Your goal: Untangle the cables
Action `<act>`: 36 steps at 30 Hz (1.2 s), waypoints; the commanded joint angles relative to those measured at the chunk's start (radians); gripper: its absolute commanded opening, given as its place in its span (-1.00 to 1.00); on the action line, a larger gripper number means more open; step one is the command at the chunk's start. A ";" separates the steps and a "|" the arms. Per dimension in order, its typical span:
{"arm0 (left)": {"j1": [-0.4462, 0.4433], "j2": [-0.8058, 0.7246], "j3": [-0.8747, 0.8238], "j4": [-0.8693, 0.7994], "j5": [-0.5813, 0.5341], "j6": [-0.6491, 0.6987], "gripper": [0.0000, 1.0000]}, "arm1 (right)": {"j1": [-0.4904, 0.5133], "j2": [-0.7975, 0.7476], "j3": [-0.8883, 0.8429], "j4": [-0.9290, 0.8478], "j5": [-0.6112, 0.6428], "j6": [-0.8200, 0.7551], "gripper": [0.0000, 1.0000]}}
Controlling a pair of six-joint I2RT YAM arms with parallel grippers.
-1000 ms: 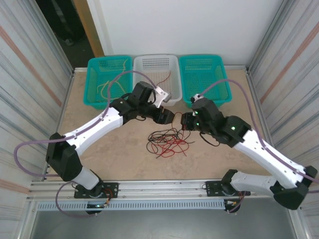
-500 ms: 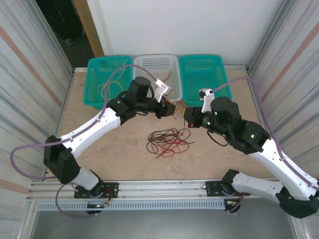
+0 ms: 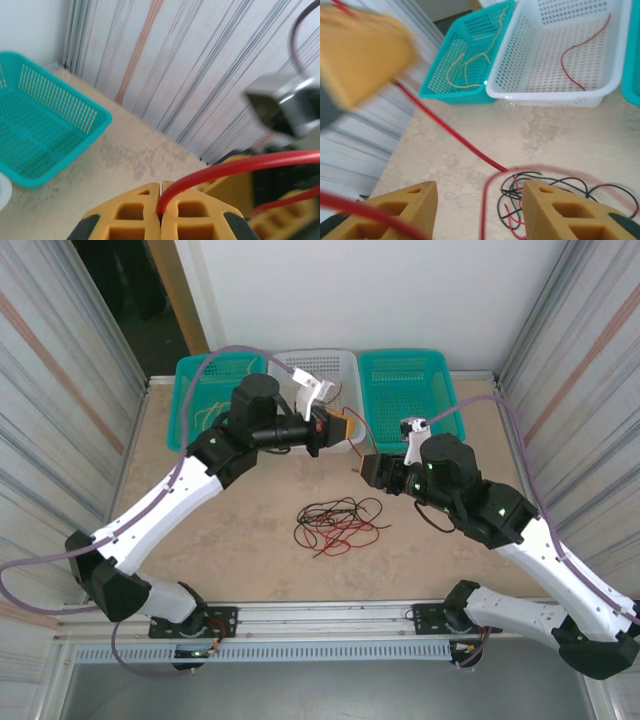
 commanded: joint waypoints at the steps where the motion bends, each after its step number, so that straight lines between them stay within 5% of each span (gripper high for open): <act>1: 0.009 -0.023 0.055 0.049 0.012 -0.060 -1.00 | -0.014 0.009 -0.045 0.002 0.058 0.044 -0.19; 9: 0.089 -0.013 0.082 0.139 0.030 -0.185 -1.00 | -0.125 -0.020 -0.194 0.018 0.036 0.135 -0.62; 20: 0.212 0.203 0.318 -0.059 -0.235 -0.112 -1.00 | -0.149 -0.043 -0.242 -0.030 0.008 0.172 -0.45; 26: 0.302 0.399 0.531 -0.069 -0.259 -0.148 -1.00 | -0.139 -0.061 -0.257 -0.033 0.005 0.186 -0.46; 36: 0.326 0.676 0.796 -0.188 -0.382 -0.042 -1.00 | -0.131 -0.076 -0.262 -0.058 0.026 0.189 -0.46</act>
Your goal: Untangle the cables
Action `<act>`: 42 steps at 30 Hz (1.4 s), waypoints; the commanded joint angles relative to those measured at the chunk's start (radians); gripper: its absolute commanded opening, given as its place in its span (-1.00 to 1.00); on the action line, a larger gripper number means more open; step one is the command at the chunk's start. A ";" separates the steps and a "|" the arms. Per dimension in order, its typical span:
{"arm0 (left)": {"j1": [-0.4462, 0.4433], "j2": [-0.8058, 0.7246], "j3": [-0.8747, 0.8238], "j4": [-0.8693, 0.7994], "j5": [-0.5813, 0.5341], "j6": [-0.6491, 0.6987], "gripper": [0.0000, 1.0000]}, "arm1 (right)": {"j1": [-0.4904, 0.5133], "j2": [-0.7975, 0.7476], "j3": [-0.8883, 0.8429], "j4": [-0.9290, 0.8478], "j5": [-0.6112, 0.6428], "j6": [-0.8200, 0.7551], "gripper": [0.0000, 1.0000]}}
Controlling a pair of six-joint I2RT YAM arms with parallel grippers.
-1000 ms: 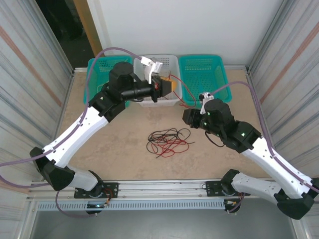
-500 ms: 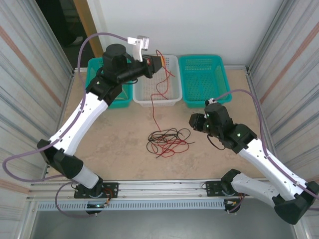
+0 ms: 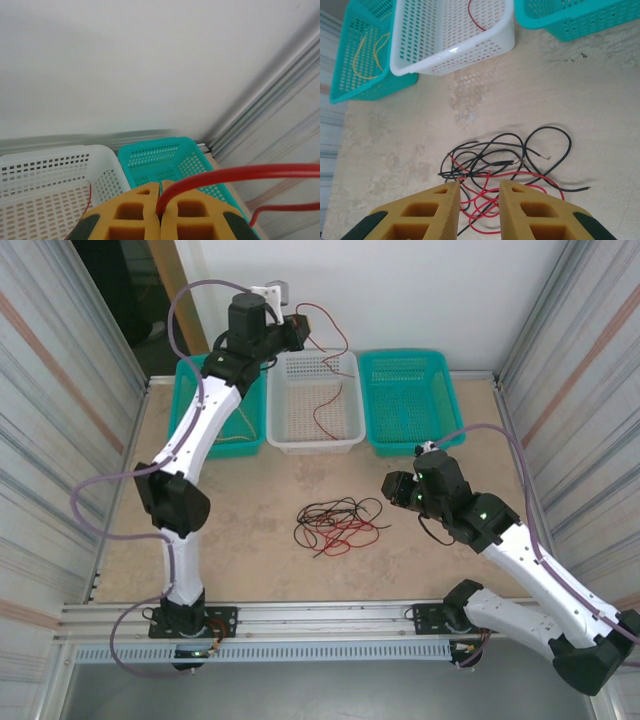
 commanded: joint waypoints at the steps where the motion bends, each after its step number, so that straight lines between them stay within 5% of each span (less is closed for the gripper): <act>1: -0.001 0.043 0.034 -0.075 -0.064 0.061 -1.00 | 0.007 -0.018 -0.007 -0.034 0.018 0.020 -0.46; 4: -0.001 0.095 -0.011 -0.114 -0.099 0.073 -0.86 | 0.008 -0.013 0.004 -0.048 0.024 0.014 -0.45; 6: -0.001 0.101 -0.052 -0.126 -0.103 0.075 -0.29 | 0.007 -0.004 0.007 -0.055 0.027 0.013 -0.44; 8: -0.001 0.098 -0.089 -0.140 -0.096 0.079 0.04 | 0.008 0.013 0.014 -0.063 0.028 0.010 -0.35; 13: -0.017 0.012 -0.185 -0.134 -0.147 0.129 0.35 | 0.012 0.093 0.045 -0.080 0.006 0.003 -0.04; 16: -0.029 -0.063 -0.235 -0.126 -0.163 0.158 0.37 | 0.018 0.170 0.065 -0.094 -0.004 0.005 0.13; 21: -0.051 -0.226 -0.380 -0.117 -0.144 0.191 0.33 | 0.054 0.286 0.086 -0.078 -0.015 0.023 0.11; 33: -0.077 -0.659 -1.092 -0.136 0.077 0.076 0.00 | 0.061 0.509 0.150 -0.063 -0.031 0.036 -0.07; 42: -0.116 -0.582 -1.276 -0.147 0.168 0.041 -0.03 | 0.028 0.567 0.176 -0.069 -0.053 0.040 -0.15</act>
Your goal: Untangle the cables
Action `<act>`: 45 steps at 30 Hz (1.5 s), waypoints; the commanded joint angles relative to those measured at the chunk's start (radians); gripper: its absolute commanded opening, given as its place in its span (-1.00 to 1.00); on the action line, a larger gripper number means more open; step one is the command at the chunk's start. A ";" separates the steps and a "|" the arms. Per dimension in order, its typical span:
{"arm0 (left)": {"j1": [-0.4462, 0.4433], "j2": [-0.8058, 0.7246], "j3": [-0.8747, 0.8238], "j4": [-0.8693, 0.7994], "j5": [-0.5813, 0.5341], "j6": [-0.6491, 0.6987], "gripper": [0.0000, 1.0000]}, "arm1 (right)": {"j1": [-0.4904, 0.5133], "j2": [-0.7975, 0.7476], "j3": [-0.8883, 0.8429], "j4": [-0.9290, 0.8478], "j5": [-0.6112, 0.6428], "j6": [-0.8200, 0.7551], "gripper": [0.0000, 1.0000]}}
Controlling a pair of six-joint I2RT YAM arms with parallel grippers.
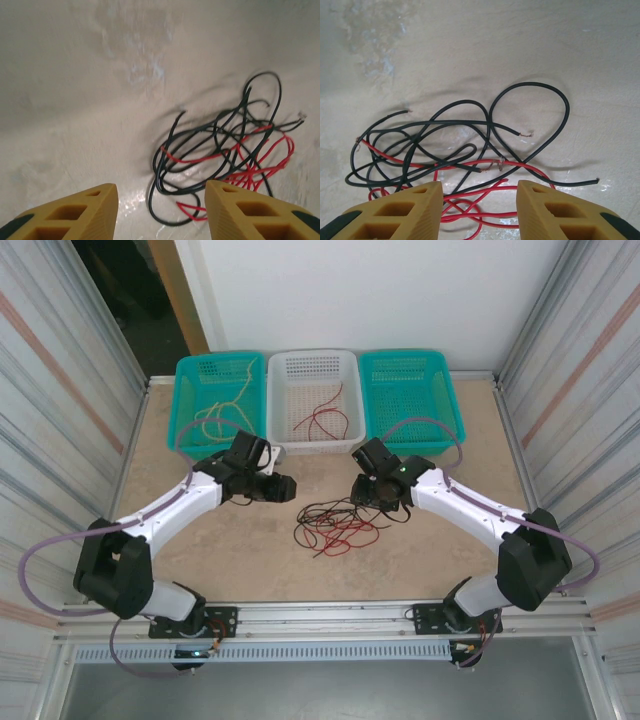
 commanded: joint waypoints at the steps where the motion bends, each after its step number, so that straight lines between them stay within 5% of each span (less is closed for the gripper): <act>1: -0.029 0.052 0.004 0.014 0.055 -0.012 -0.04 | 0.001 0.002 0.043 -0.019 -0.013 0.016 -0.16; 9: -0.137 0.191 0.069 -0.023 0.009 0.061 -0.17 | 0.006 -0.032 0.000 -0.017 -0.006 0.043 -0.16; 28: -0.150 0.248 0.105 -0.099 -0.071 0.092 -0.35 | 0.005 -0.043 -0.010 -0.018 -0.007 0.042 -0.17; 37: -0.150 0.250 0.113 -0.115 -0.055 0.086 -0.54 | -0.002 -0.034 -0.013 -0.017 -0.009 0.038 -0.17; 45: -0.150 0.236 0.124 -0.139 -0.060 0.094 -0.92 | -0.036 -0.026 -0.023 -0.034 -0.005 0.032 -0.15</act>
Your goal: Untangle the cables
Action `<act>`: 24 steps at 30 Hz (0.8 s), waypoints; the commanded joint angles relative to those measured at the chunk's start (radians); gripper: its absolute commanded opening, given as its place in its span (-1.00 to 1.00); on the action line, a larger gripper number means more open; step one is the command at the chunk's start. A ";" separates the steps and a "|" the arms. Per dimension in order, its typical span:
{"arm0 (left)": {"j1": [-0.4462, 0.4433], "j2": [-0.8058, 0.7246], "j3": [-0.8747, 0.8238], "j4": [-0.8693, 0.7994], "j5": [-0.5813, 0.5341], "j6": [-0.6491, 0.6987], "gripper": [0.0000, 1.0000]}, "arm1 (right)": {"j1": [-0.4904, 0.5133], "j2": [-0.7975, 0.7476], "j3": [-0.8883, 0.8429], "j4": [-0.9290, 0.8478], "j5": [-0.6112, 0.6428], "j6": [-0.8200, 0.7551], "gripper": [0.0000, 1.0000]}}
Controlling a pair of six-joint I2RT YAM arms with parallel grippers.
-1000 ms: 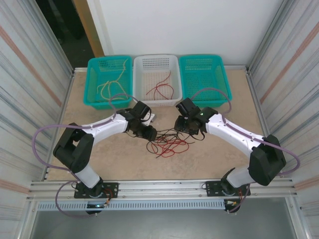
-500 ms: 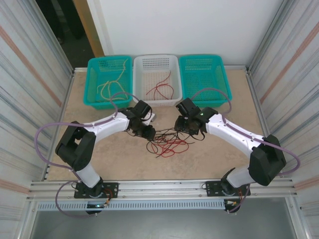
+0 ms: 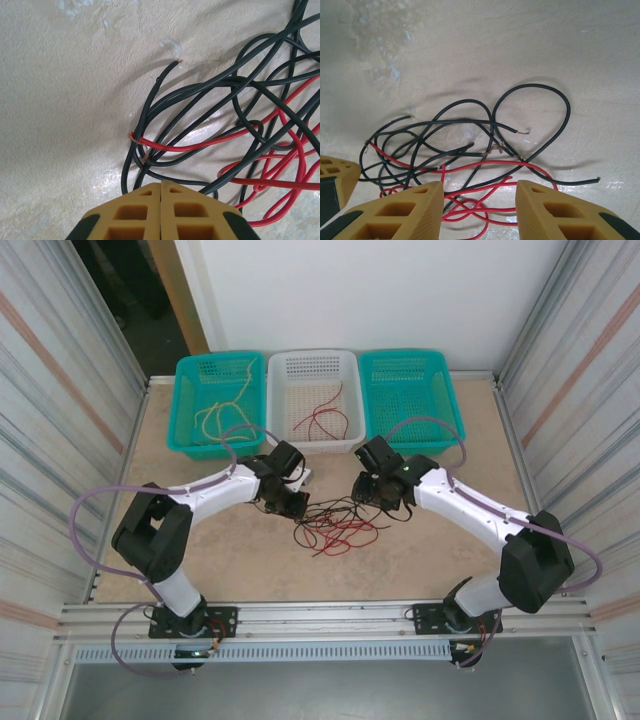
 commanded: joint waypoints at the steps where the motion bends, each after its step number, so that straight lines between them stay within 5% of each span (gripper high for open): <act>1: -0.006 -0.011 0.022 -0.047 -0.010 0.011 -0.97 | -0.026 -0.006 -0.024 -0.046 0.011 0.006 -0.14; 9: -0.006 -0.046 0.042 -0.074 -0.017 0.025 -1.00 | -0.112 0.052 -0.059 -0.085 -0.006 0.006 -0.12; 24: -0.005 -0.126 0.088 -0.104 -0.012 0.039 -1.00 | -0.117 0.295 -0.027 -0.002 -0.018 0.026 -0.36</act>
